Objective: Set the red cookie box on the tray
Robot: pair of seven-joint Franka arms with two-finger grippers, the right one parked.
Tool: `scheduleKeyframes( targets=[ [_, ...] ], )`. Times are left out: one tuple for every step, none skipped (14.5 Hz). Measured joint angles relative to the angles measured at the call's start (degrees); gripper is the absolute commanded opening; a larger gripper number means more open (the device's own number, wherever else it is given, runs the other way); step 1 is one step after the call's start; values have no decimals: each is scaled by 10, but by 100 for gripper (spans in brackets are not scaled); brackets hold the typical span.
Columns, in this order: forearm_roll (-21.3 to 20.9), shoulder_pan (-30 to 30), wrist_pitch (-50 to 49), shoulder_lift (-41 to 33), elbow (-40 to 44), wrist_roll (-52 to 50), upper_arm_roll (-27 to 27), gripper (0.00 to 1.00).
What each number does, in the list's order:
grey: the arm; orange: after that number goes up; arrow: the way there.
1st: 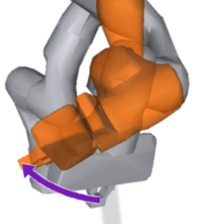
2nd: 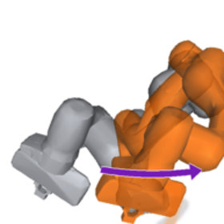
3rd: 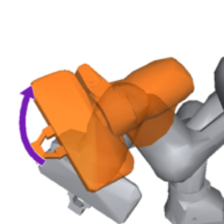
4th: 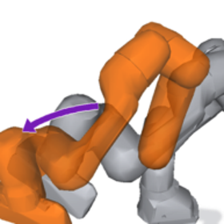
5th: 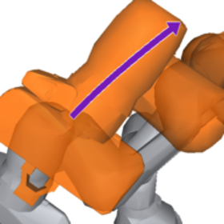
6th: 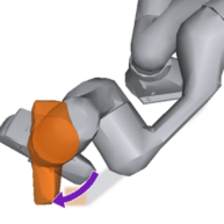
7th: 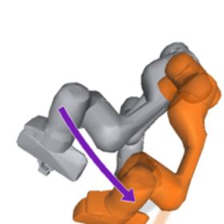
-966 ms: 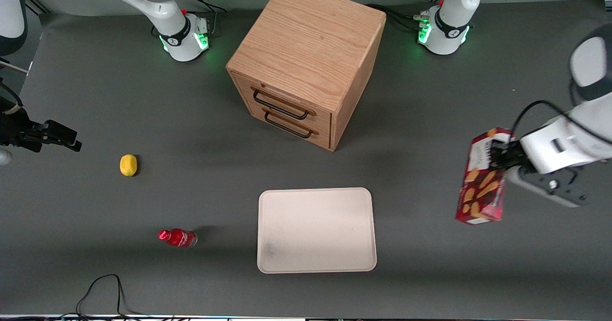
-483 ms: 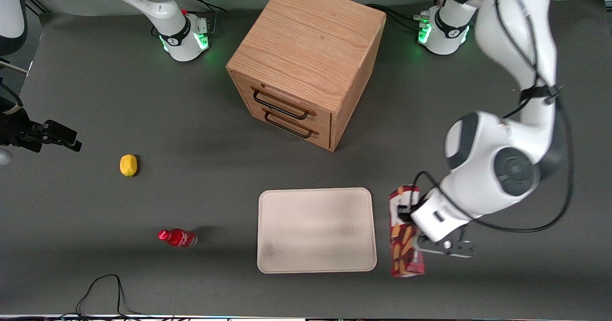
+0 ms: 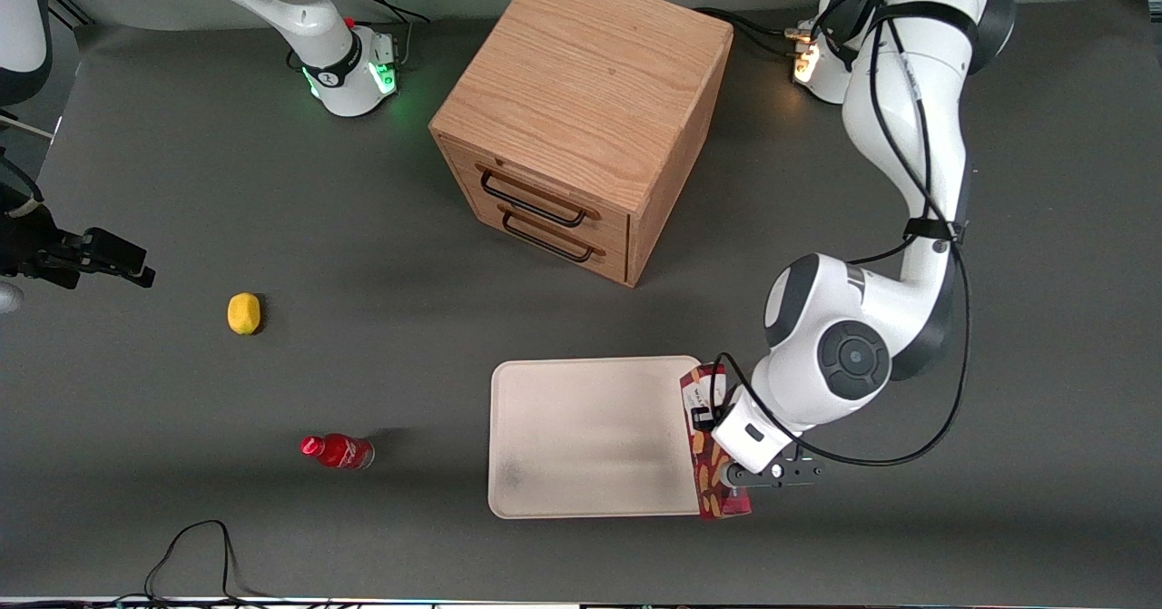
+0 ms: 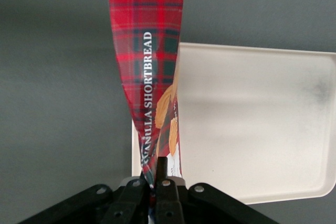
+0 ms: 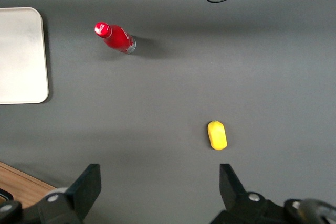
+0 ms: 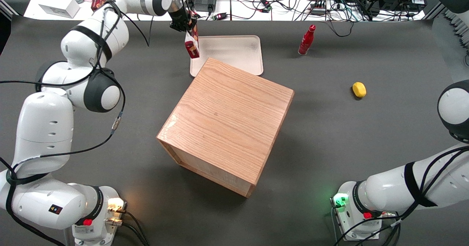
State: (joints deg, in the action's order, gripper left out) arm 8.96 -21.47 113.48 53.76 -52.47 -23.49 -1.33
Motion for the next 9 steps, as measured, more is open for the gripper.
scheduleKeyframes(
  targets=[
    [0, -1, 1, 7, 1, -4, -3, 0],
    [0, -4, 2, 14, 1, -6, -5, 0],
    [0, -9, 6, 21, 2, -8, -6, 0],
    [0, -14, 11, 29, 2, -10, -6, 0],
    [0, -18, 14, 36, 2, -11, -6, 0],
    [0, -19, 17, 42, 2, -11, -6, 0],
    [0, -20, 18, 47, 3, -11, -6, 0],
    [0, -20, 19, 50, 3, -11, -6, 0],
    [0, -20, 22, 53, 3, -11, -5, 0]
  ],
)
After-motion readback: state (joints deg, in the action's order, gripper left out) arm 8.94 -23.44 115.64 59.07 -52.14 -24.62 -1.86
